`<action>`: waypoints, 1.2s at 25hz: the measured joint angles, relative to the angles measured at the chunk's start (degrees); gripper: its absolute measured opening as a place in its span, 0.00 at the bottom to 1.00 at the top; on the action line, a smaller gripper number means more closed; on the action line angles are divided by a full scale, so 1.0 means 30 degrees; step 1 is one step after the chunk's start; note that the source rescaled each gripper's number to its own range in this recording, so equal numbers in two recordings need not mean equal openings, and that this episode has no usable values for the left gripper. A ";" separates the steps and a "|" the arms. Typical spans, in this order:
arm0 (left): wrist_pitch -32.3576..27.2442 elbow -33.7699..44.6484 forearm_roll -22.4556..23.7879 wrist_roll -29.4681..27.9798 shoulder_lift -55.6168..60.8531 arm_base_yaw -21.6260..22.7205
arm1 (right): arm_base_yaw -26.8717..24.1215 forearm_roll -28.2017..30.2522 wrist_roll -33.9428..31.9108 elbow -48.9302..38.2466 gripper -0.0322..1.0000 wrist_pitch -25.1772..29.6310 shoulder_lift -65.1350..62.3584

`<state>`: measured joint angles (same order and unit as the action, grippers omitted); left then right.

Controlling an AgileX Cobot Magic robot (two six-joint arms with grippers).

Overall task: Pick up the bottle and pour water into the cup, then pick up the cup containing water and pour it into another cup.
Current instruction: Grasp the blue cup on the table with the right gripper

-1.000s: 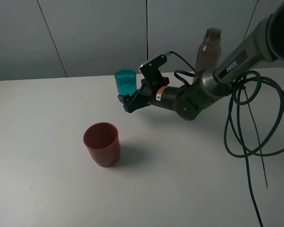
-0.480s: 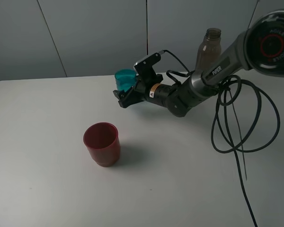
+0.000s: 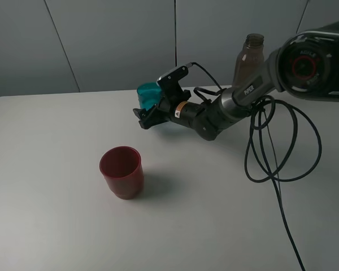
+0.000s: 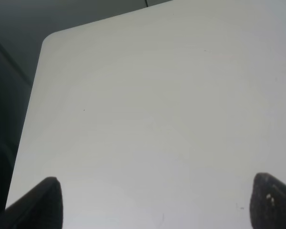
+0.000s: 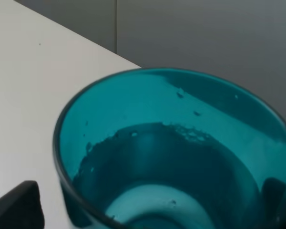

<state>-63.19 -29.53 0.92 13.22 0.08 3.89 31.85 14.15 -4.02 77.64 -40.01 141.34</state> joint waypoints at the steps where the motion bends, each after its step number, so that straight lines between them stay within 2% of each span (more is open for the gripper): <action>1: 0.0000 0.0000 0.0000 0.0000 0.0000 0.0000 | 0.0000 0.0000 0.0000 0.0102 1.00 0.0000 -0.0005; 12: 0.0000 0.0000 0.0000 0.0000 0.0000 0.0000 | 0.0000 -0.0337 0.0000 0.0182 1.00 -0.0403 0.0174; 30: 0.0000 0.0000 0.0000 0.0000 0.0000 0.0000 | 0.0000 -0.0627 -0.0075 0.2050 1.00 -0.0442 0.1435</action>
<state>-63.19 -29.53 0.92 13.22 0.08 3.89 31.85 12.27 -4.24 83.79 -41.34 145.65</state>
